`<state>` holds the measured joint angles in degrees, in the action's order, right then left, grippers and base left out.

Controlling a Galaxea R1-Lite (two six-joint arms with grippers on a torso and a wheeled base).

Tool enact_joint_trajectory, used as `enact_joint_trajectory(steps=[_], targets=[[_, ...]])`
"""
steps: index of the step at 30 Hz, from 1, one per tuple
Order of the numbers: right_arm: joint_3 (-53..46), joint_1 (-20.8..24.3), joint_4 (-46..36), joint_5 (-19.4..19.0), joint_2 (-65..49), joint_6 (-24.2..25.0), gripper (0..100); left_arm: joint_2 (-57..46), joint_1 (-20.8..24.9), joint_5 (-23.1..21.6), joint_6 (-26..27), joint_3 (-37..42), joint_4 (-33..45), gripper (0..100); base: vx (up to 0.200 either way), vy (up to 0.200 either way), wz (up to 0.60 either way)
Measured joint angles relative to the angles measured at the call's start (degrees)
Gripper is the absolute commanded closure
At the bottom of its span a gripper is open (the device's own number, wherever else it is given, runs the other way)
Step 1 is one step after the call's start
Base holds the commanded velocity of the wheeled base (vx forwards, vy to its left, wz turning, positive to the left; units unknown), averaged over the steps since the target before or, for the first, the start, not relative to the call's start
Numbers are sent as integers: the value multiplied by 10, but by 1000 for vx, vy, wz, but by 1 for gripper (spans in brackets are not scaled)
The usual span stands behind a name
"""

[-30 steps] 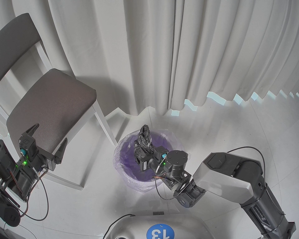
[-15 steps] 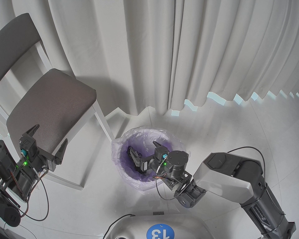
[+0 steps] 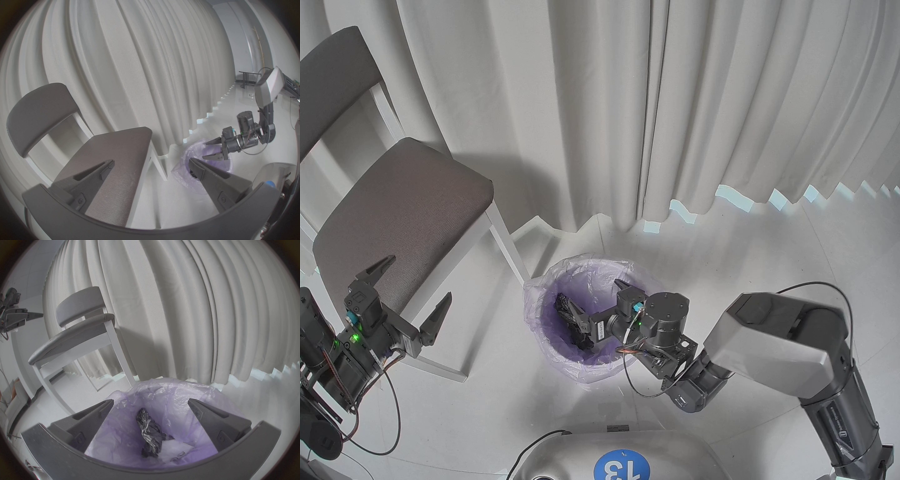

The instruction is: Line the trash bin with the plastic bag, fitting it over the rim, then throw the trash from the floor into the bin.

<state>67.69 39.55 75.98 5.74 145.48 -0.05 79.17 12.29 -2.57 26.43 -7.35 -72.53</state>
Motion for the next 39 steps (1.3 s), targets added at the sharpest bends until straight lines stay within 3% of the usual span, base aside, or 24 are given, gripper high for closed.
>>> enact_joint_trajectory(steps=[6, 12, 18, 21, 29, 39], targets=[[-85, -35, -122, -55, -108, -47, 0, 4, 26, -12, -4, 13, 0, 0, 0, 0, 0], [-174, -108, -156, -92, -187, -194, 0, 18, 60, -16, -6, 29, 0, 0, 0, 0, 0], [-243, -178, -162, -211, -215, -334, 0, 29, 74, -18, -7, 38, 0, 0, 0, 0, 0], [-266, -196, -146, -254, -202, -379, 0, 33, 78, -18, -7, 40, 0, 0, 0, 0, 0], [-274, -205, -48, -309, -114, -420, 0, 40, 79, -18, -8, 47, 0, 0, 0, 0, 0], [-191, -202, -57, -353, -35, -423, 0, 43, 79, -18, -8, 54, 0, 0, 0, 0, 0]])
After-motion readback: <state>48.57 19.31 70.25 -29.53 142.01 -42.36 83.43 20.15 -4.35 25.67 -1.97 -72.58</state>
